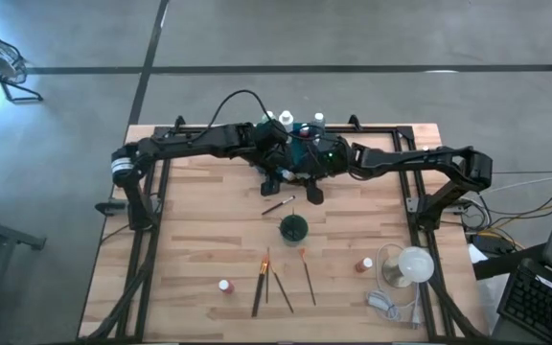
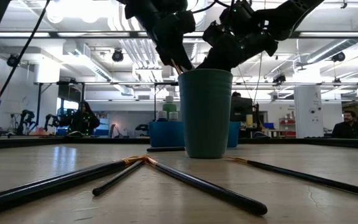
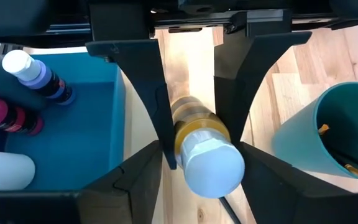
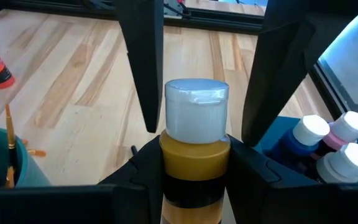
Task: Pick & Place Paint Supplies
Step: Put the yellow paint bottle into the blue bin
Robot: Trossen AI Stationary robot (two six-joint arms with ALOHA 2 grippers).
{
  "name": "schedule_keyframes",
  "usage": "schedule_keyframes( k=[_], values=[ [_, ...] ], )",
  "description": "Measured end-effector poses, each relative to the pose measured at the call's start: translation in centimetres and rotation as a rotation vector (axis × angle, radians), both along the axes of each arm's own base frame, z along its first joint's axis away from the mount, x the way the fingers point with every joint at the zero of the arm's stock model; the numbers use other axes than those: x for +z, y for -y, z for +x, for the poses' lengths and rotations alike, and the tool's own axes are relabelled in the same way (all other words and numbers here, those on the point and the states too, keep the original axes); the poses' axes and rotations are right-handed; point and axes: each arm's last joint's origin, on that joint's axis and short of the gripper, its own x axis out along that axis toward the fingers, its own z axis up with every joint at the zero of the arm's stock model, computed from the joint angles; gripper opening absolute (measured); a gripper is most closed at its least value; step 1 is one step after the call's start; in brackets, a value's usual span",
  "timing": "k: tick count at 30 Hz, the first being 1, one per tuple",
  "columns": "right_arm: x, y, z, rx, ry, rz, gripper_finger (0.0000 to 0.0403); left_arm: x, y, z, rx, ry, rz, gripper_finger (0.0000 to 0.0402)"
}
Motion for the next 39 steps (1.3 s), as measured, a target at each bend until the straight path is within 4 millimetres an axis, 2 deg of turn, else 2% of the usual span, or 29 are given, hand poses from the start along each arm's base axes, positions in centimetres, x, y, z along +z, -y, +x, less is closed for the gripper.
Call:
schedule_keyframes(
  k=[4, 10, 20, 29, 33, 39],
  values=[
    [-0.1, 0.0, 0.0, -0.002, -0.007, 0.002, 0.0121, 0.0, 0.0, 0.0, -0.004, 0.002, 0.008, 0.0184],
    [-0.1, 0.0, -0.1, -0.007, -0.012, 0.008, 0.0121, 0.0, 0.0, 0.0, -0.016, 0.004, 0.023, 0.0124],
    [-0.1, 0.0, -0.1, -0.012, -0.016, 0.009, 0.0121, 0.0, 0.0, 0.1, -0.027, 0.006, 0.03, 0.0122],
    [0.4, 0.0, -0.7, -0.094, -0.052, -0.017, 0.0219, 0.4, -0.4, 0.0, -0.026, 0.019, 0.027, 0.0122],
    [1.3, -0.1, -2.0, -0.194, -0.112, -0.046, 0.0247, 0.8, -1.1, -0.4, 0.001, 0.006, 0.023, 0.0122],
    [3.1, -0.1, -4.8, -0.361, -0.194, -0.083, 0.0274, 2.5, -2.9, -0.8, 0.046, 0.049, 0.039, 0.0122]
  ],
)
